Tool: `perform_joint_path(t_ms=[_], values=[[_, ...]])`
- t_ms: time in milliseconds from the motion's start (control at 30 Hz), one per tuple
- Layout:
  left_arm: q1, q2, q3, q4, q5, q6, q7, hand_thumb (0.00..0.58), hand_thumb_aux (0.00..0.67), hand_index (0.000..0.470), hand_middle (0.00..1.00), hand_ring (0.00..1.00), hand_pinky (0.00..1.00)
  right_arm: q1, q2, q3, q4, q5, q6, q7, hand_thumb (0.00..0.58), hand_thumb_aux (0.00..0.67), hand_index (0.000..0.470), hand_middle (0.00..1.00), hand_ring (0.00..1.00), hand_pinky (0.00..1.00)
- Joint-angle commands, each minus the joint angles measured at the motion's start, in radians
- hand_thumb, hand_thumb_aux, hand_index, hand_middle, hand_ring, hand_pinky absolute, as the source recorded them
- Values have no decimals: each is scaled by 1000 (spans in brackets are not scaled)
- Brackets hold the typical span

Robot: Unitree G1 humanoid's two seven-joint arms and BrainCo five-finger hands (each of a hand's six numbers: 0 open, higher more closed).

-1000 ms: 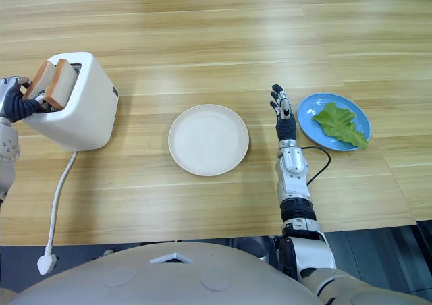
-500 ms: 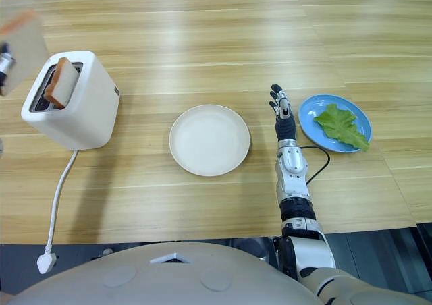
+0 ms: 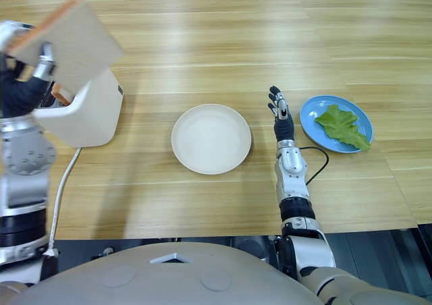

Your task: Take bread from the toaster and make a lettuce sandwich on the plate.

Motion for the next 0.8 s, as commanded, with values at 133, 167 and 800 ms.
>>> perform_joint_path(t_ms=[133, 167, 800], values=[[-74, -139, -297, 367, -78, 36, -311, 580, 670, 460, 1000, 1000, 1000, -4, -24, -20, -20, 10, 18, -10, 0, 0, 0, 0, 0, 0], [-88, -144, -335, 433, -63, 39, -352, 580, 670, 460, 1000, 1000, 1000, -3, -27, -22, -21, 12, 18, -9, 0, 0, 0, 0, 0, 0], [-196, -141, -414, 728, 64, -14, -323, 556, 533, 366, 1000, 1000, 1000, 13, -22, -22, -44, 10, 31, -14, 0, 0, 0, 0, 0, 0]])
